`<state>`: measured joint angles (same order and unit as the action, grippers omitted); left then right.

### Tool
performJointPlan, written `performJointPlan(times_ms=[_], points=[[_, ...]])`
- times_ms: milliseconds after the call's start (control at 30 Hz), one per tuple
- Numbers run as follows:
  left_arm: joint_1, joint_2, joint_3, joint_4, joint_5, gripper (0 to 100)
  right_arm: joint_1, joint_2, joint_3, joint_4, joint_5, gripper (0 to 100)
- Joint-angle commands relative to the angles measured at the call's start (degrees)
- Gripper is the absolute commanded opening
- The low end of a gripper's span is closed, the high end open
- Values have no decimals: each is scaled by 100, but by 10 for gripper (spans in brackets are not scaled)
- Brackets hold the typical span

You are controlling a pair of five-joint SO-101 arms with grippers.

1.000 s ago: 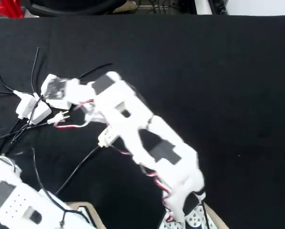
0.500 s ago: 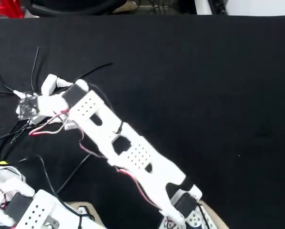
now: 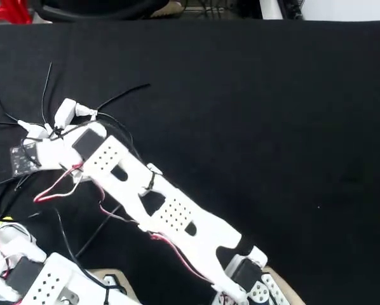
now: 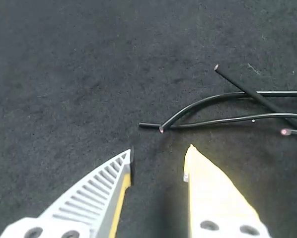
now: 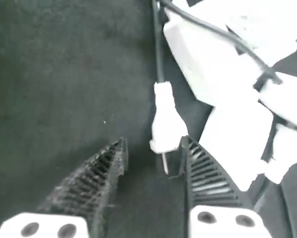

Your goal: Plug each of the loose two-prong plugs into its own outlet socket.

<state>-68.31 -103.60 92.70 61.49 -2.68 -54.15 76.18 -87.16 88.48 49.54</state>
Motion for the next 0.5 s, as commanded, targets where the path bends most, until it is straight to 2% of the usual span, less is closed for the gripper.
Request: performJointPlan(times_ms=[0, 467], points=[[-4, -44, -40, 18, -9, 181, -44, -4, 180, -273, 44, 177], [-4, -44, -31, 18, -9, 181, 185, 22, 330, -668, 35, 177]])
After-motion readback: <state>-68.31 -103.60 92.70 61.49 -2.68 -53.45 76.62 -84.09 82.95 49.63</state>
